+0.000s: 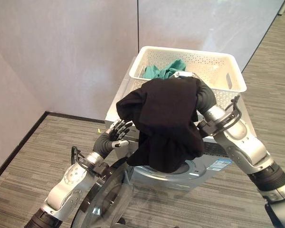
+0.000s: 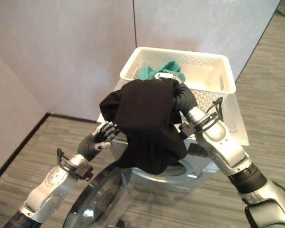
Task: Grab the laundry basket,head to the washer,open it,put in the laundry and shut it.
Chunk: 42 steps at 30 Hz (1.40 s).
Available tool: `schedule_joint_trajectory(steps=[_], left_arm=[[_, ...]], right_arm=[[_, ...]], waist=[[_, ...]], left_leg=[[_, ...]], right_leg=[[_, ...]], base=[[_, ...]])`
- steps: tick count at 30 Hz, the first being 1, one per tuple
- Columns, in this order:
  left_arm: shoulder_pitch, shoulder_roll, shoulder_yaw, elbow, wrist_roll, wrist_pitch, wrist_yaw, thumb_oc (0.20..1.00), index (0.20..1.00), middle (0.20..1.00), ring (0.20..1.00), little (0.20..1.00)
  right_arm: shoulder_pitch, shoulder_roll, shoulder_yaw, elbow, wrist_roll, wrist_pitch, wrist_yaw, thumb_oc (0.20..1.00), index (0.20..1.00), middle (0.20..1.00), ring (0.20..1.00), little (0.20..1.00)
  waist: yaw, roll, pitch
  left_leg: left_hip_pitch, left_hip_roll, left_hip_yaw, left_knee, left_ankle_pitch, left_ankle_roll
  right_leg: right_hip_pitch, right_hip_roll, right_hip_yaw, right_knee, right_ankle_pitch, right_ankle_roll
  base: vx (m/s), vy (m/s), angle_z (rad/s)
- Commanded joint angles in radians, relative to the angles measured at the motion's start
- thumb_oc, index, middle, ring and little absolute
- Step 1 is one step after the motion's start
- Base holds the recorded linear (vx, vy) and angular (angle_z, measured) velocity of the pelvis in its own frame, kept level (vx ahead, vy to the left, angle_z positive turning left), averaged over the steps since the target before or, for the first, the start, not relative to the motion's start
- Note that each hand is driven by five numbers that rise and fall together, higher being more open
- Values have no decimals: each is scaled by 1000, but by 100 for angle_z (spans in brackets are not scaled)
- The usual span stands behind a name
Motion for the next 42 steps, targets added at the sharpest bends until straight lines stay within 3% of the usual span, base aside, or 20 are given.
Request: schedule_joint_trajectory(steps=[1,8,14,23,27,32,36,42], left_arm=[[-89,35,-25,8,-7,-28,15,1000,1000,1000,1000,1000],[-204,6,-94,49,124,-18,14,1000,1000,1000,1000,1000],[-321,26,-118,42,306,-95,19,1000,1000,1000,1000,1000],[-335,86,-165,11,525,-133,10,1000,1000,1000,1000,1000],[-311,89,-179,3,558,-130,-1,1000,1000,1000,1000,1000],[-296,55,-199,9,553,-113,-11,1000,1000,1000,1000,1000],[-381,-28,-241,99,597,-99,20,1000,1000,1000,1000,1000],[-426,-74,-253,150,630,-94,32,1000,1000,1000,1000,1000]], right_arm=[[-116,6,1,-21,14,-35,-34,200,200,200,200,200],[-125,56,3,7,-7,-26,-39,200,200,200,200,200],[-140,66,3,40,0,-46,-39,200,200,200,200,200],[-195,75,35,132,7,-51,-49,200,200,200,200,200],[-259,77,59,194,15,-51,-64,200,200,200,200,200],[-312,101,80,241,30,-46,-74,200,200,200,200,200],[-320,150,97,238,36,-39,-87,200,200,200,200,200],[-322,200,104,254,38,-32,-97,200,200,200,200,200]], waist=[[-26,-29,-43],[-22,-34,-41],[-16,-38,-33],[0,-44,-31],[8,-51,-25],[12,-57,-22],[1,-62,-18],[-2,-63,-15]], left_leg=[[1,12,66,-12,15,18],[0,10,52,-11,14,16],[-12,6,50,-10,18,4],[-17,6,49,-13,17,-2],[-16,8,53,-14,16,-4],[-16,12,59,-14,16,-3],[-18,12,62,-15,16,-1],[-15,14,69,-16,13,1]], right_leg=[[48,-6,6,50,-136,-42],[51,-7,-10,60,-142,-43],[51,-9,-31,65,-144,-41],[55,-12,-50,58,-140,-35],[52,-12,-49,55,-136,-33],[48,-9,-45,55,-136,-34],[41,-5,-36,59,-138,-36],[35,-6,-30,61,-138,-36]], base=[[1,-9,14],[3,-6,7],[3,-8,10],[11,-5,6],[0,-1,2],[0,0,0],[0,0,0],[0,0,0]])
